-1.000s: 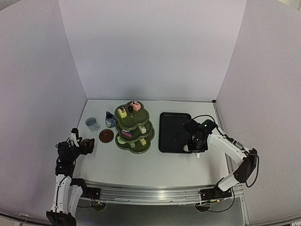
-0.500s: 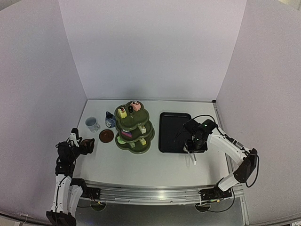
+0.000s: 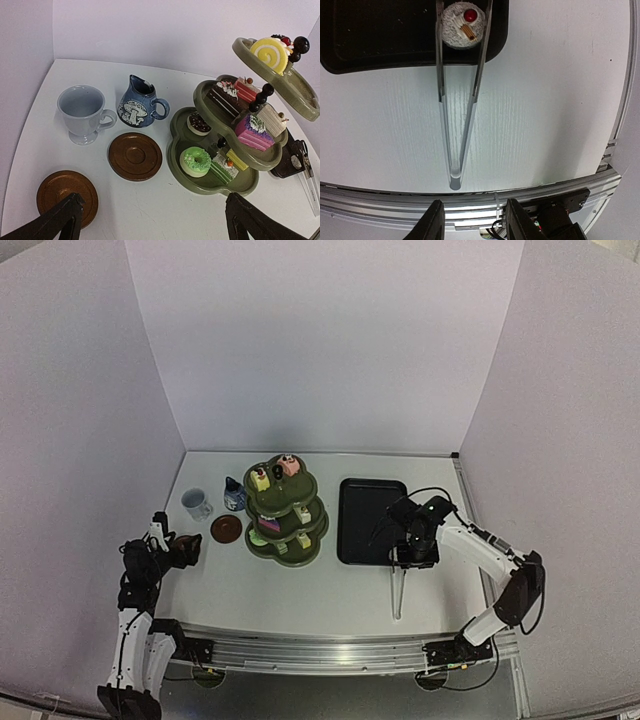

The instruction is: Serve the afternoon tea

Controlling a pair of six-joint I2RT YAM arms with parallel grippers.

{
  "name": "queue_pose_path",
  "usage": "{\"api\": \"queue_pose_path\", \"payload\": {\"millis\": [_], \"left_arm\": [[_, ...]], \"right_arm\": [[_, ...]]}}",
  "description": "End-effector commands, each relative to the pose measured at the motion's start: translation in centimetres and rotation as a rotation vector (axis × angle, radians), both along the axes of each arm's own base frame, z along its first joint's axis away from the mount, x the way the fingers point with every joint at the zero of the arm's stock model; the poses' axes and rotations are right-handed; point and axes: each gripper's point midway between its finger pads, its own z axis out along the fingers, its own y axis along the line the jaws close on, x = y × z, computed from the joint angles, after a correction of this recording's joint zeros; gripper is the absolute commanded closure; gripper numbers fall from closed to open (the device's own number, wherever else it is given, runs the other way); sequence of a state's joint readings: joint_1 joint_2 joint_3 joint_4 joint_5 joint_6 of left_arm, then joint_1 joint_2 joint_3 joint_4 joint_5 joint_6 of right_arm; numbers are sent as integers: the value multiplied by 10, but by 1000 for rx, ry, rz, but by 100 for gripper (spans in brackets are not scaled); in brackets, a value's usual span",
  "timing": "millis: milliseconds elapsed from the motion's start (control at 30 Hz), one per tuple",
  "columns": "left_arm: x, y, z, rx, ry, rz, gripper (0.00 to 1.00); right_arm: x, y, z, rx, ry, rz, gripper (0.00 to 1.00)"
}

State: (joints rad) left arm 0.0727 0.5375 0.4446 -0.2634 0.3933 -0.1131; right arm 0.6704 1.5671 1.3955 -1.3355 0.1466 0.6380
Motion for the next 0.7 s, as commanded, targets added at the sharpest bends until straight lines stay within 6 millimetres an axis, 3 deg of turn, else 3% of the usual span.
{"api": "queue_pose_path", "payload": {"millis": [0, 200, 500, 667], "left_arm": [[1, -2, 12, -11, -35, -10, 0], [-1, -1, 11, -5, -33, -3, 0], [0, 0, 11, -3, -33, -2, 0], [1, -2, 9, -8, -27, -10, 0]], "right_arm": [[-12, -9, -32, -27, 73, -59, 57], [-16, -8, -70, -17, 88, -119, 50], [-35, 5, -77, 83, 14, -153, 46], [-39, 19, -94, 48, -32, -106, 45]]}}
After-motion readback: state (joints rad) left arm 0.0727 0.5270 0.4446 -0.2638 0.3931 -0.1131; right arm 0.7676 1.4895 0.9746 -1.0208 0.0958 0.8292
